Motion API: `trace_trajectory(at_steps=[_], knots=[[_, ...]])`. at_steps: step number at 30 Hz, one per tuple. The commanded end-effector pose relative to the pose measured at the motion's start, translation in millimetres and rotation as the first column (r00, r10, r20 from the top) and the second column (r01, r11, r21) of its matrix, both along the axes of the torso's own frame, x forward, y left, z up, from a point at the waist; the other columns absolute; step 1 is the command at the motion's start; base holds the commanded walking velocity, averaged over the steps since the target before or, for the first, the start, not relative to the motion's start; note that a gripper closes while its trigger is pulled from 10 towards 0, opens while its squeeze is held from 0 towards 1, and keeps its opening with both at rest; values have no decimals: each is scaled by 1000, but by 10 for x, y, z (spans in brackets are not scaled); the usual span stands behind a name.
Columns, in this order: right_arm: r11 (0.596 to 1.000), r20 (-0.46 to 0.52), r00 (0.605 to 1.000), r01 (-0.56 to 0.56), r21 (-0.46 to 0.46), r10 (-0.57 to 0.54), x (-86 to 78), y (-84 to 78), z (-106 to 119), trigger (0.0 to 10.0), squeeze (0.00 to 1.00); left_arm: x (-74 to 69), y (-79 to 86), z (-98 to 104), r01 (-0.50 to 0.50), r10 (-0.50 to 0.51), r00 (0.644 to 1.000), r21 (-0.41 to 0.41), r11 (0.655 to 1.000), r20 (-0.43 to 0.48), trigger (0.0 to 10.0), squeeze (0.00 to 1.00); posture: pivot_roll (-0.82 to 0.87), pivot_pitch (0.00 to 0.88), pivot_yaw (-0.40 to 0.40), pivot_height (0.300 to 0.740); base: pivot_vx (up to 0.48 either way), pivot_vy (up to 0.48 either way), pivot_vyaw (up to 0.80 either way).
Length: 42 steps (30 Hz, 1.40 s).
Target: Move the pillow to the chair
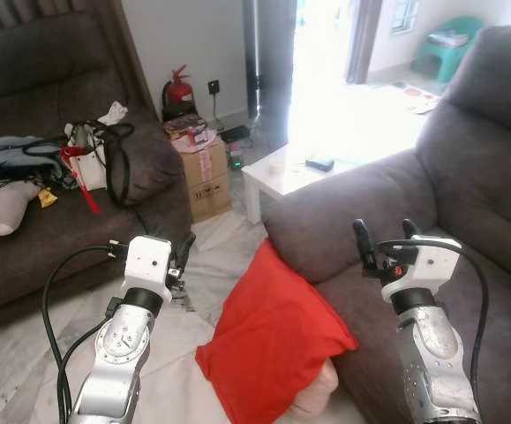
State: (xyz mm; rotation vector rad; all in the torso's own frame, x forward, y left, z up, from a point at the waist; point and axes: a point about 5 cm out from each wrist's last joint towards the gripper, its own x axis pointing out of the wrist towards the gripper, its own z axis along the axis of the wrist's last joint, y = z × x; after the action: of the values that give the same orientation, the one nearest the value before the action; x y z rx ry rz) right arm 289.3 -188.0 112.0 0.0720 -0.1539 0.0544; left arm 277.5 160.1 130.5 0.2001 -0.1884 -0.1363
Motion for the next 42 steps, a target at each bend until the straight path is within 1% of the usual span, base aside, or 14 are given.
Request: trace_trajectory(at_steps=[1, 4, 6, 8, 9, 12, 15, 28, 32, 36, 42], knots=[[1000, 23, 1000, -19, -10, 19, 28, 42, 77, 10000, 0, 12, -6, 72, 1, -1, 1000, 2, 1000, 25, 10000, 0, -41, 1, 70, 740, 270, 0, 0], [999, 36, 999, -21, -35, 22, 24, 45, 89, 10000, 0, 13, -11, 74, 2, -2, 1000, 2, 1000, 25, 10000, 0, -40, 3, 70, 740, 270, 0, 0], [999, 38, 999, -25, -46, 27, 22, 52, 87, 10000, 0, 14, -21, 76, 5, -5, 1000, 3, 1000, 26, 10000, 0, -40, 3, 70, 740, 270, 0, 800], [999, 33, 999, -29, -33, 30, 23, 57, 78, 10000, 0, 15, -23, 78, 5, -5, 1000, 3, 1000, 26, 10000, 0, -40, 3, 70, 740, 270, 0, 800], [999, 22, 999, -28, -20, 28, 28, 56, 66, 10000, 0, 18, -27, 82, 5, -6, 1000, 2, 1000, 28, 10000, 0, -39, 6, 68, 740, 270, 0, 0], [999, 18, 999, -28, -21, 28, 34, 51, 61, 10000, 0, 22, -33, 83, 6, -7, 1000, 2, 1000, 29, 10000, 0, -39, 6, 68, 740, 266, 0, 0], [999, 17, 999, -30, -21, 30, 40, 46, 64, 10000, 0, 27, -51, 82, 22, -22, 999, 14, 1000, 30, 10000, 0, -38, 8, 65, 740, 0, 0, 0], [999, 14, 999, -32, -11, 33, 45, 43, 40, 10000, 0, 0, -121, -3, 46, -46, 999, 3, 999, -3, 10000, 0, -35, 10, 61, 740, 0, 0, 0], [1000, 12, 1000, -26, -6, 26, 39, 43, 19, 10000, 0, -6, -108, -41, 38, -38, 999, 0, 999, -9, 10000, 0, -36, 10, 65, 740, 0, 0, 0], [1000, -14, 1000, -8, -2, 7, 12, 14, -81, 10000, 0, 1, -60, -138, 18, -18, 999, -4, 1000, -39, 10000, 0, -36, 8, 69, 740, 0, 0, 0], [1000, -26, 1000, 4, 1, -4, -6, -8, -120, 10000, 0, -8, -48, -148, 14, -14, 999, -6, 1000, -42, 10000, 0, -36, 5, 71, 740, 0, 0, 0]])
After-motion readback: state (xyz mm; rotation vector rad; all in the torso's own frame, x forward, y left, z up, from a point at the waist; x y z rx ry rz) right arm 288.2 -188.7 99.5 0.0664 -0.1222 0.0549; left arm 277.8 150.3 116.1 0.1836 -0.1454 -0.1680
